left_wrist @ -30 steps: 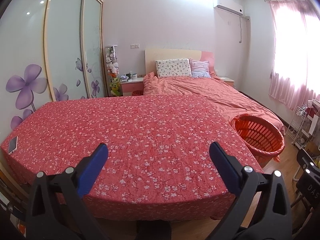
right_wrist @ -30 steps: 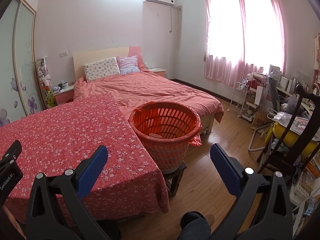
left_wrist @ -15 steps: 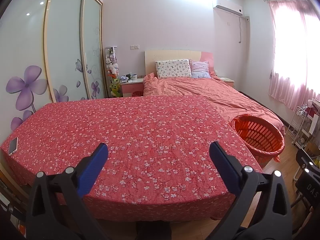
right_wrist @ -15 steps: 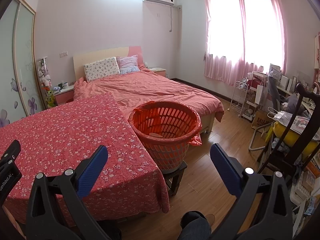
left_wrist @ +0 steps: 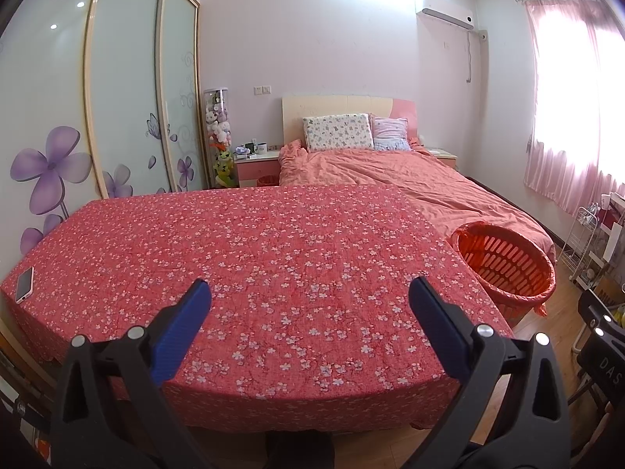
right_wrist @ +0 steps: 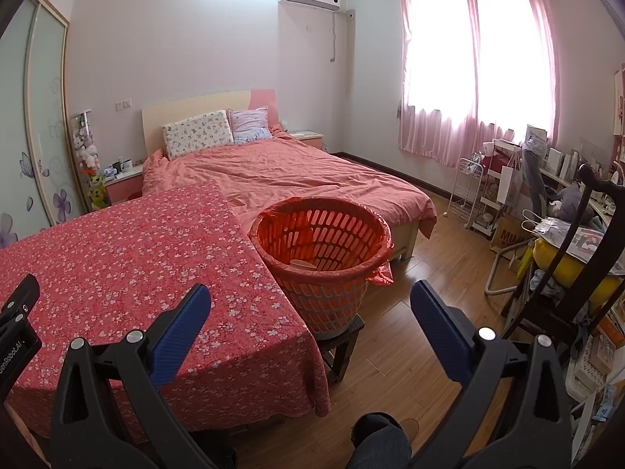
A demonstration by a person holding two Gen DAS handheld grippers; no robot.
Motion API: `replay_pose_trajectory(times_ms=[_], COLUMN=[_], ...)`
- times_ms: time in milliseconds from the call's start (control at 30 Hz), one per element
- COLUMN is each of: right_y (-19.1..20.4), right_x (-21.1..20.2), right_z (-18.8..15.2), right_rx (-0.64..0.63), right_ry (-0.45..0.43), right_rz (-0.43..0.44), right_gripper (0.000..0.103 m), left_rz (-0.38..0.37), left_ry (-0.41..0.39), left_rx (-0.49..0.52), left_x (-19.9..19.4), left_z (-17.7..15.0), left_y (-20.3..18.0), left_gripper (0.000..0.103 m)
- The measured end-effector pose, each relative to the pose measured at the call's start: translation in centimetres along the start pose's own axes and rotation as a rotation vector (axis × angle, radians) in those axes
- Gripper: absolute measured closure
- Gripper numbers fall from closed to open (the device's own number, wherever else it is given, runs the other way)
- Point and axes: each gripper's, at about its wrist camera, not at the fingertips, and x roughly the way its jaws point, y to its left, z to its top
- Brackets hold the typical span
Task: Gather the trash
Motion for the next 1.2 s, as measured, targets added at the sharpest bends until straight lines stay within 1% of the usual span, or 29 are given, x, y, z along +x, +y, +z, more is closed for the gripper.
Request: replay_pose_trajectory(times_ms=[867, 1200], right_y=[-0.04, -0.01], right_x=[0.11, 0.1], right_z=[0.17, -0.38], right_rx=[0.001, 0.001], right_ry=[0.003, 0.006], right_rz=[-0.001, 0.0], right_gripper=[0.002, 0.002], left_rz=[-0.001, 0.0], left_ry=[0.007, 0.009], left_rx=[0.001, 0.001], left_x=[0.16, 0.17], left_z=[-0.17, -0.27], left_y=[-0.25, -0.2], left_gripper=[0.004, 0.004])
